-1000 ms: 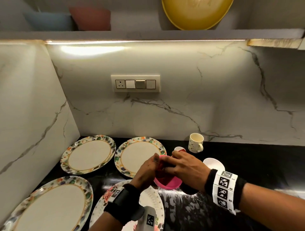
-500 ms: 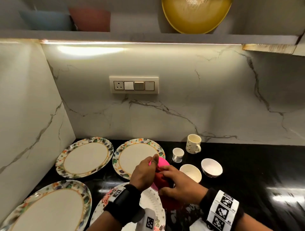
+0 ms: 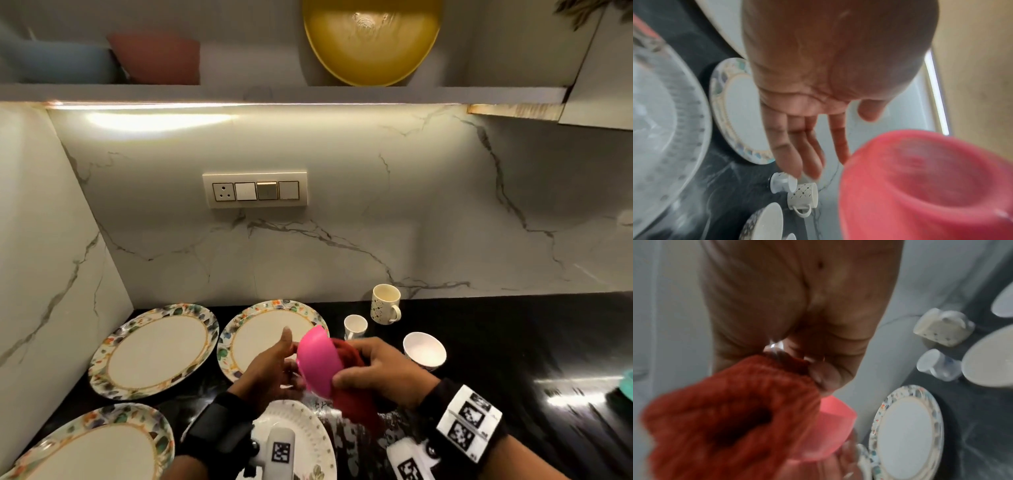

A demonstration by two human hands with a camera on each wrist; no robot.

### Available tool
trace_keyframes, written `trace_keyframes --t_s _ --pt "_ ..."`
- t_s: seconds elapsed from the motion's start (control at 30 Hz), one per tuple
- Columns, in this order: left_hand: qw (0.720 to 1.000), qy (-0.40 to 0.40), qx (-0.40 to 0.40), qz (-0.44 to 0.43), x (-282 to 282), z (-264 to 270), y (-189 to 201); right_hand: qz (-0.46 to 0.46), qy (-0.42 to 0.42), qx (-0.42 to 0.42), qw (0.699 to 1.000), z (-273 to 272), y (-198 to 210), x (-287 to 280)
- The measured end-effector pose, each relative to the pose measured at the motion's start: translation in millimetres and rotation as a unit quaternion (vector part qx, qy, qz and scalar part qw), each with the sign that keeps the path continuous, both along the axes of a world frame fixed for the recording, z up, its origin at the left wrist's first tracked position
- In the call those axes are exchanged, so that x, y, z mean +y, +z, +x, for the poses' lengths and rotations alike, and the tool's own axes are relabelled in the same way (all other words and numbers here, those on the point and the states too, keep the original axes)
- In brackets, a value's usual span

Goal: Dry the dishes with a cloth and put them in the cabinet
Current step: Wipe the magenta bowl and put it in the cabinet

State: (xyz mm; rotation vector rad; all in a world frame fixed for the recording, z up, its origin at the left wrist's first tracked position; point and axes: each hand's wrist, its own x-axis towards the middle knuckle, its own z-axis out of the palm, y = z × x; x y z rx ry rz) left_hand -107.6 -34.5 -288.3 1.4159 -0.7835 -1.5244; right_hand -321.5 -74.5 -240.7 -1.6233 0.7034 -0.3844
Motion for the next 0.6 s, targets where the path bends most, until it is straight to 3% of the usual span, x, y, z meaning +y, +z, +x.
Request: trace_keyframes --t_s 0.1,0.17,0.33,0.4,0.47,0.6 --pt "0.991 -0.009 0.128 -0.039 5.6 -5.5 -7.0 0.141 0.004 -0.104 0.984 -9.2 -0.3 -7.1" --pt "0.984 -0.007 0.167 -0.058 6.2 -9.8 -6.9 0.188 -0.010 -0.142 0.972 -13.5 -9.1 -17.2" --pt "0.965 0.045 0.239 -0.096 -1.8 -3.6 -10.4 0.193 -0.094 -0.120 0.969 -25.0 -45.9 -33.1" --pt "0.967 0.071 0.216 -0.112 -3.9 -0.3 -7.4 0.163 -0.189 -0.098 0.963 -30.4 -52.0 -36.8" --pt "0.979 0.082 0.143 -0.124 -1.4 -1.4 -2.1 0.145 -0.247 -0.112 0.951 -36.1 -50.3 -43.9" --pt "0.990 0.031 -0.012 -0.137 3.4 -20.5 3.2 0.031 -0.144 0.016 0.989 -25.9 -24.2 -55.5"
